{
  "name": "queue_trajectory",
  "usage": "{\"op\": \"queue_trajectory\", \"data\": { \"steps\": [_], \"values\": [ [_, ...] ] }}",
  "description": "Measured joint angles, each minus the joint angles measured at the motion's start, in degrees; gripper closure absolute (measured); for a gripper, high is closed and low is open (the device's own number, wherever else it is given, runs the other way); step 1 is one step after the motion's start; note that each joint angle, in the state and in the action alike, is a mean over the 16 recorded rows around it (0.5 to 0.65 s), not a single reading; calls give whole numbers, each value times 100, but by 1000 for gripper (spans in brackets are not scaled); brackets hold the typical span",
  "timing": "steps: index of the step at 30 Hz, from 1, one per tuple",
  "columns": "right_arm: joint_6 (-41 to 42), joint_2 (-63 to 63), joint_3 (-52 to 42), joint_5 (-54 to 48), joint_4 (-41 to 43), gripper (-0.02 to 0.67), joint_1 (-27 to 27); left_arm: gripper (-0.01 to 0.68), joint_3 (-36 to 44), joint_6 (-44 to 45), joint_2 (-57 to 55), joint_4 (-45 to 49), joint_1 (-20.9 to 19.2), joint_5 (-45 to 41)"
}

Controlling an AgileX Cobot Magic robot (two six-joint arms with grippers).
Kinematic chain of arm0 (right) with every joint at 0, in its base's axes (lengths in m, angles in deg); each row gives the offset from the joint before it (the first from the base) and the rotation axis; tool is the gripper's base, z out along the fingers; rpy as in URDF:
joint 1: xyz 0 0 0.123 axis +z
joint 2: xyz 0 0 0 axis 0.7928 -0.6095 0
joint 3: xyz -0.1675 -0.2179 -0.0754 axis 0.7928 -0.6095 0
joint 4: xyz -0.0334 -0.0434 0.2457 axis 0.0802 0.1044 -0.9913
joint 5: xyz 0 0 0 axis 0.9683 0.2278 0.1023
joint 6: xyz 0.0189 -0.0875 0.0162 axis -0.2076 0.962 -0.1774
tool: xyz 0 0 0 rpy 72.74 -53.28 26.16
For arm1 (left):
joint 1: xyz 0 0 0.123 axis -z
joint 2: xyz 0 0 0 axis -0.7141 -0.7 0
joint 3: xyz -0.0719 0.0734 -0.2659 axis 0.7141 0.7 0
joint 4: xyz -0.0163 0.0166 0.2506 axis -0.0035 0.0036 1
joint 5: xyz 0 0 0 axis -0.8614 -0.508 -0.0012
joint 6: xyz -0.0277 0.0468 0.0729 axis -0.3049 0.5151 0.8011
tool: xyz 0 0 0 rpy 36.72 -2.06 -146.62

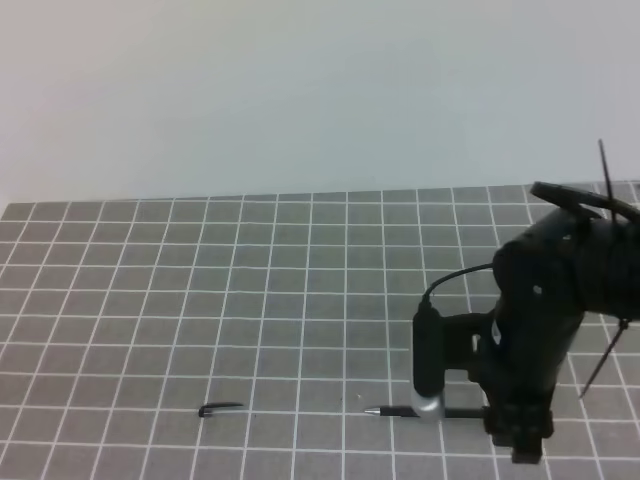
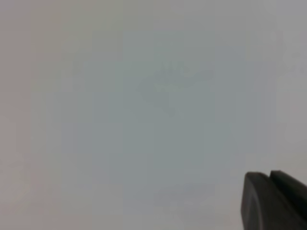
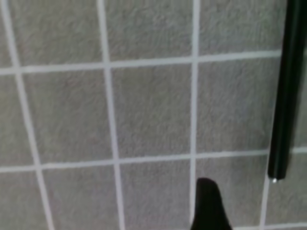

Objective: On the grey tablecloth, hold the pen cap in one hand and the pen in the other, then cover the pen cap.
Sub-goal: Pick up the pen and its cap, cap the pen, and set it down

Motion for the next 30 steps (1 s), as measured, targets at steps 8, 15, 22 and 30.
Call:
{"op": "queue_trajectory", "data": {
  "steps": [8, 15, 22, 30],
  "values": [
    [-35, -530, 450, -89, -30, 229, 0, 675, -1, -1, 0, 8, 0, -13],
    [-81, -901, 726, -294, -68, 229, 0, 675, -1, 2, 0, 16, 0, -38],
    [-88, -1060, 791, -456, -76, 231, 0, 675, -2, 8, 0, 17, 0, -39],
    [-89, -1101, 851, -751, -61, 274, 0, 675, -2, 66, 0, 14, 0, -26]
  ]
}}
